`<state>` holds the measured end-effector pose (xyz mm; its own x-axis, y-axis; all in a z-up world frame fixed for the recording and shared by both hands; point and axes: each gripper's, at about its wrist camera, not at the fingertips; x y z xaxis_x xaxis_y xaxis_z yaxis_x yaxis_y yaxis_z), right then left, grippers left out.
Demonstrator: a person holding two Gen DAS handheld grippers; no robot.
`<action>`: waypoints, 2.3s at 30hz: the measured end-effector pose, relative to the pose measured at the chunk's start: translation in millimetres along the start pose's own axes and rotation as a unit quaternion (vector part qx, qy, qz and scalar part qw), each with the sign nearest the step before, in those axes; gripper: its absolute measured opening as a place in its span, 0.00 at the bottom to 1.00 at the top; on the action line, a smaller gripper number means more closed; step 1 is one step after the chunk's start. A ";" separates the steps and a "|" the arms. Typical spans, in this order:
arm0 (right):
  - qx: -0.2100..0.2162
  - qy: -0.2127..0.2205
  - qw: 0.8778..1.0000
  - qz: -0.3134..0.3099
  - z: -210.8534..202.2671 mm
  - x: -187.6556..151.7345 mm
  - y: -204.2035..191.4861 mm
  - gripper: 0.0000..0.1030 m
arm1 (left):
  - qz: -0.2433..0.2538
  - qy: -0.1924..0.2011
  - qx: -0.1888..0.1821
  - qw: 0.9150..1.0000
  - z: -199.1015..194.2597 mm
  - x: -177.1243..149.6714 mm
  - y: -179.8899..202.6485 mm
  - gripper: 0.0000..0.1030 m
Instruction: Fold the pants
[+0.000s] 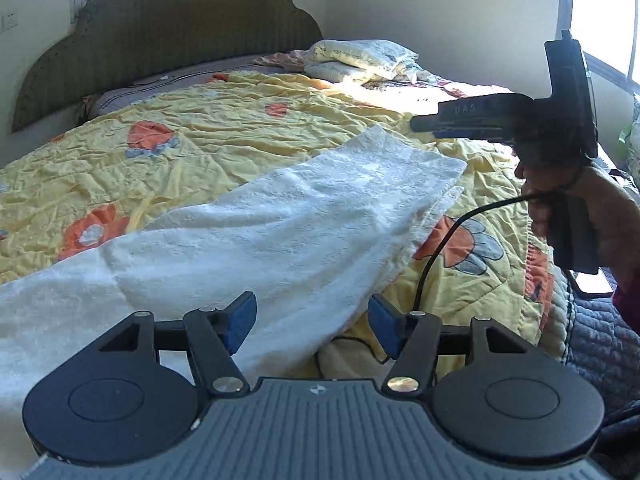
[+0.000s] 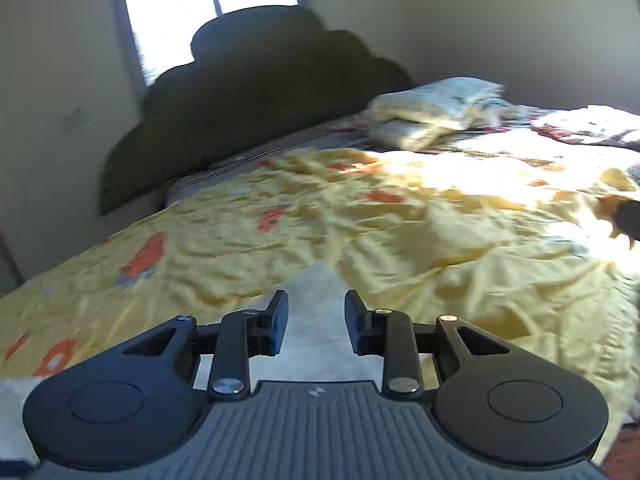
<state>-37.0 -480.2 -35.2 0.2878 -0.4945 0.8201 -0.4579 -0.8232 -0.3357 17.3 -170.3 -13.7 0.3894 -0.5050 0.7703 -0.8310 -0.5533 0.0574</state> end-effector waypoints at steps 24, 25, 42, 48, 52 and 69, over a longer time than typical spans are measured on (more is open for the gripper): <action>0.499 0.027 0.669 -0.550 -86.9 -172.7 -466.6 0.39 | -0.520 0.077 0.361 0.770 -283.2 -160.0 -252.7 0.62; 0.497 0.029 0.661 -0.561 -88.9 -179.9 -476.3 0.33 | -0.534 0.085 0.347 0.766 -286.3 -163.8 -256.6 0.61; 0.514 0.008 0.666 -0.541 -71.5 -194.9 -509.9 0.05 | -0.566 0.124 0.324 0.748 -279.3 -176.6 -269.7 0.06; 0.520 -0.027 0.677 -0.520 -73.0 -189.2 -495.8 0.08 | -0.534 0.085 0.365 0.758 -266.3 -174.8 -264.5 0.07; 0.519 -0.029 0.732 -0.440 -71.1 -135.8 -431.0 0.08 | -0.511 0.078 0.400 0.757 -270.0 -162.4 -259.1 0.29; 0.233 -0.102 0.947 -0.196 17.8 -78.1 -176.5 0.10 | -0.272 0.050 0.272 0.922 -118.4 -24.4 -160.4 0.51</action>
<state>36.4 -301.3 -48.2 0.5364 -0.1294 0.8340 0.1259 -0.9649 -0.2306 94.1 9.2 33.6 0.6287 -0.0059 0.7777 -0.1899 -0.9709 0.1461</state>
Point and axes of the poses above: each gripper's, at about its wrist camera, not at the fingertips, and z roughly the way its jaws point, y to its right, x to its top, and after that the axes turned 4 degrees about -z, right-handed
